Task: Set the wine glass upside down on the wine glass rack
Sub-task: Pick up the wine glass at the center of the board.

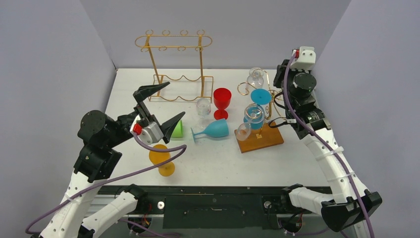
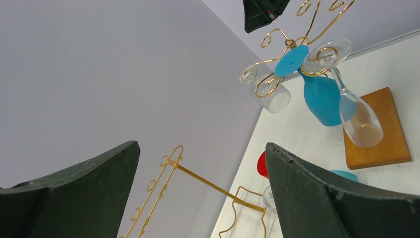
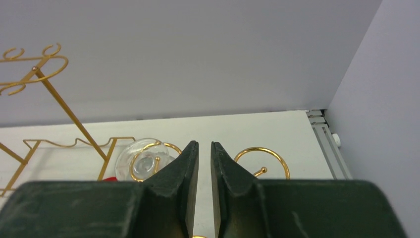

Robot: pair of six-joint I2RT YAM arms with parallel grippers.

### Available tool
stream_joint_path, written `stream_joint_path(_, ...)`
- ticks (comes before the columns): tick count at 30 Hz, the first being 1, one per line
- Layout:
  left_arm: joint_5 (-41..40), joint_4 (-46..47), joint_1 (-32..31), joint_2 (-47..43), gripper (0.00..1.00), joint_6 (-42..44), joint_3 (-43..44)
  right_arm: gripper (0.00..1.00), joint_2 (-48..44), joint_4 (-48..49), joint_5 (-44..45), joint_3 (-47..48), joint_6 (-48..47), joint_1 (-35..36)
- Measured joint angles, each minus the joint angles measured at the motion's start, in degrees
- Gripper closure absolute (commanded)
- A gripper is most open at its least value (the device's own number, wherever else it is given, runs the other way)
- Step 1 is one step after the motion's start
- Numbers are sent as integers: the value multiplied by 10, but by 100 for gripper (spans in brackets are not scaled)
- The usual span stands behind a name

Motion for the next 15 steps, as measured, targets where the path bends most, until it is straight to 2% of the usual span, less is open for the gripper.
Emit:
stream_joint_path(5,-38,3,0,2,4,-58,-9,64,-30,-51,-22,1,9,21)
stream_joint_path(8,-85,0,0,14,4,-111,-12,61,-46,-83,-23,14,10,69)
stream_joint_path(12,-157,-20,3,43,4,-179,-12,60,-52,-125,-14,54,13,166)
stream_joint_path(15,-179,-45,31,69,4,-224,-12,60,-43,-153,5,84,15,251)
